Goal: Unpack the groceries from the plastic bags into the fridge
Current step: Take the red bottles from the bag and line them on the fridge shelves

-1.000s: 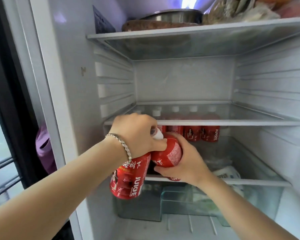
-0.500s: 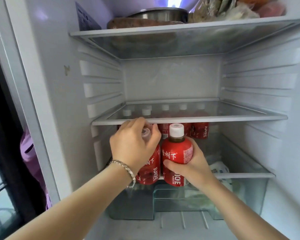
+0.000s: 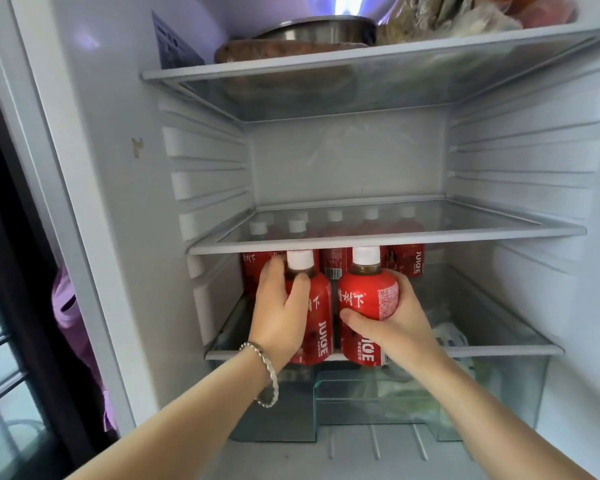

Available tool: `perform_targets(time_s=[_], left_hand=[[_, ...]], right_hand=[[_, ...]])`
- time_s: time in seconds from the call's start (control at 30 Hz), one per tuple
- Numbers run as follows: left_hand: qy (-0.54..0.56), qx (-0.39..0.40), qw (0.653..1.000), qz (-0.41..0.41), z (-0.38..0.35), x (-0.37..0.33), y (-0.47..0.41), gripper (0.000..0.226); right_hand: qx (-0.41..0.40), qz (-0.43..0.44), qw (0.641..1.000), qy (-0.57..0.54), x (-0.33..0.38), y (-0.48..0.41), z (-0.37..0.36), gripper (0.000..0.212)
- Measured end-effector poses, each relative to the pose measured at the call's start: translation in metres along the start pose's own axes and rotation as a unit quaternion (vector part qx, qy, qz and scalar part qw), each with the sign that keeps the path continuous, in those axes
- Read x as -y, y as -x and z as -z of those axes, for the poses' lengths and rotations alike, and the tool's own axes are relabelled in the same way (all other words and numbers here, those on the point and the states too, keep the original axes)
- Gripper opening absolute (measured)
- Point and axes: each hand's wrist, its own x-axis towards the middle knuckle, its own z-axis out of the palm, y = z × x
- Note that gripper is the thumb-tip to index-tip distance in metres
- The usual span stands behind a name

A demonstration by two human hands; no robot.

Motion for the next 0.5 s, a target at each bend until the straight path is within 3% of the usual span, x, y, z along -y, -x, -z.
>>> perform_targets(time_s=[0.17, 0.27, 0.33, 0.43, 0.5], left_hand=[[-0.08, 0.052, 0.995, 0.019, -0.017, 0.0, -0.011, 0.053], [-0.198, 0.069, 0.978, 0.012, -0.032, 0.002, -0.016, 0.072], [-0.255, 0.083, 0.963, 0.031, -0.041, 0.007, -0.022, 0.077], [-0.237, 0.111, 0.962, 0.074, -0.054, 0.015, -0.034, 0.085], [-0.197, 0.088, 0.972, 0.092, -0.055, 0.02, -0.045, 0.087]], right_hand=[[-0.034, -0.004, 0.997, 0.075, 0.002, -0.004, 0.01, 0.071], [-0.087, -0.032, 0.98, 0.178, -0.004, -0.019, 0.023, 0.082], [-0.1, -0.032, 0.978, 0.179, -0.009, -0.028, 0.027, 0.096], [-0.118, -0.036, 0.981, 0.151, -0.015, -0.041, 0.032, 0.089], [-0.12, -0.037, 0.977, 0.172, -0.016, -0.051, 0.033, 0.079]])
